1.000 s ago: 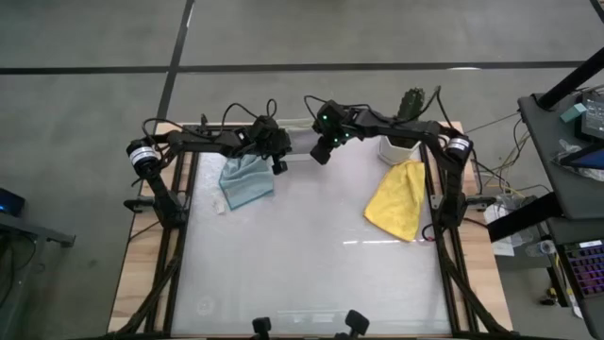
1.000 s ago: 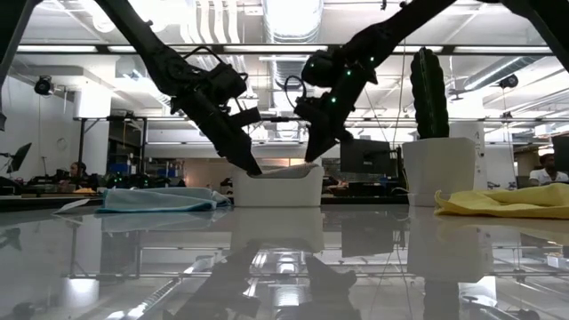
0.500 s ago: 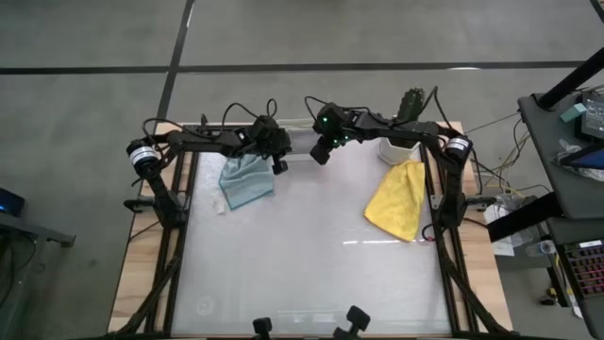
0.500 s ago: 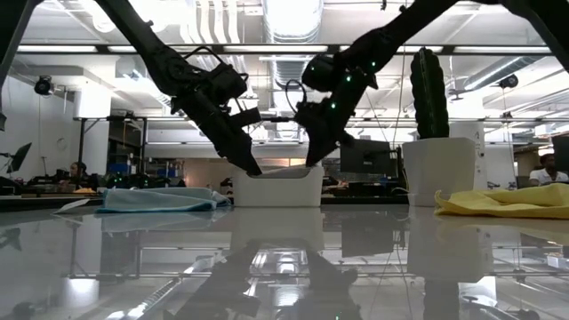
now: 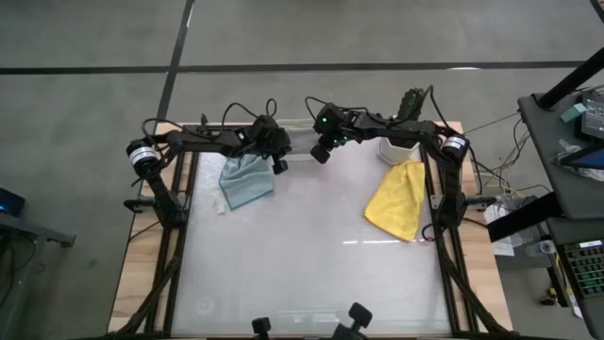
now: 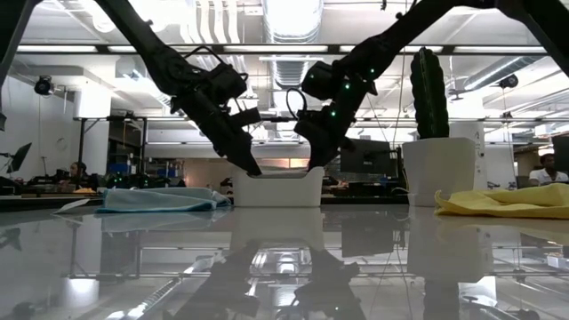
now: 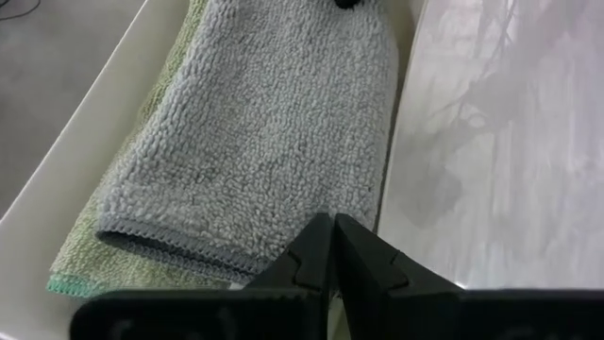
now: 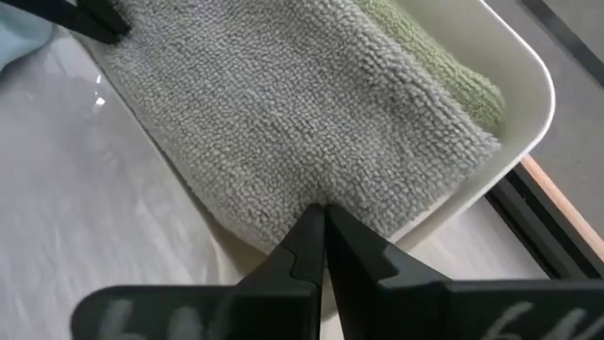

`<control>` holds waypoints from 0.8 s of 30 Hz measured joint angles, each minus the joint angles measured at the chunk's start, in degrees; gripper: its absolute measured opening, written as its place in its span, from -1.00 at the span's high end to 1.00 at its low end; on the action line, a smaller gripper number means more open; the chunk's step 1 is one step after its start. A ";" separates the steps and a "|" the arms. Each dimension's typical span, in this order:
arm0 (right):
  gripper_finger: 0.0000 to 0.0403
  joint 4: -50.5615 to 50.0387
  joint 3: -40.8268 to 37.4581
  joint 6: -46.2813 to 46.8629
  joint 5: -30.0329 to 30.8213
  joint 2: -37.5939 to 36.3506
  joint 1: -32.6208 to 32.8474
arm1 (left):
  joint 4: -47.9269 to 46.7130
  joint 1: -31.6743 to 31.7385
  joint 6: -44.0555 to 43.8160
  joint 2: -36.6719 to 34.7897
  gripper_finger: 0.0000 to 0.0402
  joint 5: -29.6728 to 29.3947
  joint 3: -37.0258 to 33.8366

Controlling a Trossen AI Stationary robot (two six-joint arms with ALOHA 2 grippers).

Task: Fold microfiber towels
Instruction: Put the gray cloth into the bin

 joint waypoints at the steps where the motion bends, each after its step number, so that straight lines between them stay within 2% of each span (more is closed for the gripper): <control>1: 0.96 -0.14 0.00 0.00 0.00 -0.12 0.00 | -0.20 0.00 0.04 -0.26 0.97 0.00 0.02; 17: 0.96 -1.11 -0.02 -0.84 -0.03 -3.18 0.02 | -0.03 0.15 1.39 -6.86 0.97 -0.50 -0.14; 24: 0.96 2.41 -0.02 -1.54 -0.16 -3.24 -0.66 | 6.99 1.53 3.89 -6.19 0.97 -1.94 0.08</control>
